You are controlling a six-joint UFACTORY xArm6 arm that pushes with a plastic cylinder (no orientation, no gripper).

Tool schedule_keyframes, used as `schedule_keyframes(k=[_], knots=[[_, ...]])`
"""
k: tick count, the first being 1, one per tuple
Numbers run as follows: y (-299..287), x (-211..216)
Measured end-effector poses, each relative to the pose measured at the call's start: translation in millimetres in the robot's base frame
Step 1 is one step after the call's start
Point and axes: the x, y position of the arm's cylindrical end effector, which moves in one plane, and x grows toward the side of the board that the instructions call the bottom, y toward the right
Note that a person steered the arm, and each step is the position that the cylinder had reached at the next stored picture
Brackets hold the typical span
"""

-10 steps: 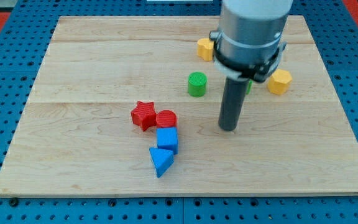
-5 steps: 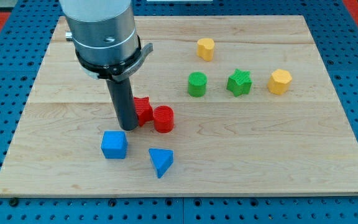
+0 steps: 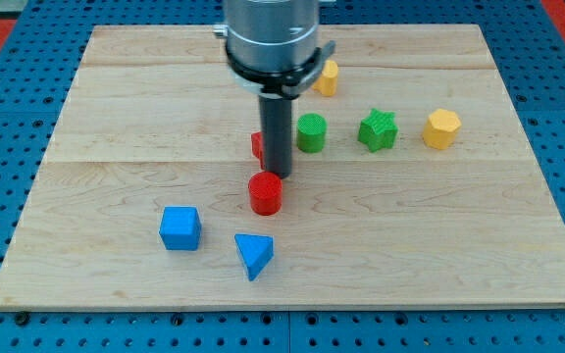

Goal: Separate red blocks and the blue blocks

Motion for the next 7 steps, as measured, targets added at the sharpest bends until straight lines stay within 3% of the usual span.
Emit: schedule_keyframes(k=[3, 7], knots=[[-75, -5], [10, -13]])
